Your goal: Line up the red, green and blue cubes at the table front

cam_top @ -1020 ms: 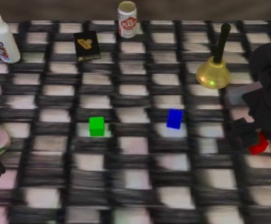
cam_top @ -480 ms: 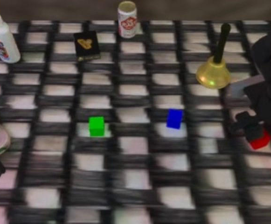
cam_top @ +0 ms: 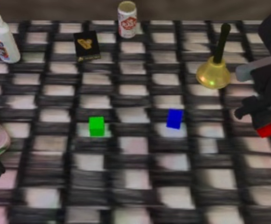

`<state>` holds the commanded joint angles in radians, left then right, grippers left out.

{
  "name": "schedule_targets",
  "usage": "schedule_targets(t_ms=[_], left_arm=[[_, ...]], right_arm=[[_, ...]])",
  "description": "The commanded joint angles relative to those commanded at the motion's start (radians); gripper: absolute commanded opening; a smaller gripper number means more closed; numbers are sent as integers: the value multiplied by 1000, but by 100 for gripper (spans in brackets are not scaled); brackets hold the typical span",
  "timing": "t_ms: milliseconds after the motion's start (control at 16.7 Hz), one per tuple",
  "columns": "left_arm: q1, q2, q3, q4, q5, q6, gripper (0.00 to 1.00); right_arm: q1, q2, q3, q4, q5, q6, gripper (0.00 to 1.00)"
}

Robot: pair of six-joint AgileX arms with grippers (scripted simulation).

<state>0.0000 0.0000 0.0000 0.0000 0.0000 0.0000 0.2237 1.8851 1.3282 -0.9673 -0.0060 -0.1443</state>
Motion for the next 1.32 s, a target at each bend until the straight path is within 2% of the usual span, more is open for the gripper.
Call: schedule_targets(t_ms=[180,420,600,1020,1200,1320], left_arm=[[0,0,0,0,0,0,100],[0,0,0,0,0,0,100],[0,0,0,0,0,0,100],[0,0,0,0,0,0,100],[0,0,0,0,0,0,100],[0,0,0,0,0,0,100]], right_arm=[[7,12,9,-3,0,15,0],[124,85,120,-55,7,165,0],[266,166,247,-116,16,376,0],[647,346,554,-262,35,976,0],[764,383,643,-296,44,1133,0],[805,394,674,-306,48,1184,0]])
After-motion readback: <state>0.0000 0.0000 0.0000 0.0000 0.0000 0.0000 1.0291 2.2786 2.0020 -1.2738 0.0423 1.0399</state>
